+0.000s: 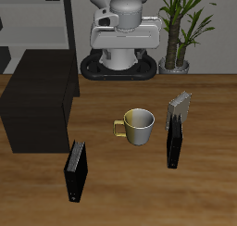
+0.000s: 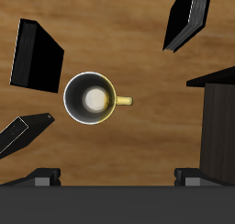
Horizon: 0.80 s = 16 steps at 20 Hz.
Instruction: Place the right black book upright on top of the shelf and place the left black book upright on top of the shelf
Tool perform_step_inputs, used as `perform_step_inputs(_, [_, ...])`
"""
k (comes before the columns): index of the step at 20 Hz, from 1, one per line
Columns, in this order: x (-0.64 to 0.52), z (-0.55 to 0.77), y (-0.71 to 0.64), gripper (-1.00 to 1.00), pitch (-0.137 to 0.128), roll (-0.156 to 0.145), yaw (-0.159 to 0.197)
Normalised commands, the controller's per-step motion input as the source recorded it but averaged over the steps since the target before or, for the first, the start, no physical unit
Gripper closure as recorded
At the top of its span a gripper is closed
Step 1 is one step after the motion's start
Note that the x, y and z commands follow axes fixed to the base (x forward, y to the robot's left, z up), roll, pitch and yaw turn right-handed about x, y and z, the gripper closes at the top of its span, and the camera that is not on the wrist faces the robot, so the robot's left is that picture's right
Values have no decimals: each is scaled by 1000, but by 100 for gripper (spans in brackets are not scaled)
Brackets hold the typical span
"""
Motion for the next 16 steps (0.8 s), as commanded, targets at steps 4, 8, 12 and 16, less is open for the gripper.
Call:
perform_step_inputs(4, [316,110,-82,-100,5,-34,14])
perform_step_inputs(8, [402,143,-121,-100,33,-7,-14])
perform_step_inputs(12, [510,228,-166,-100,20,8,-18])
perform_step_inputs(16, [367,122,-145,-100,18,61,2])
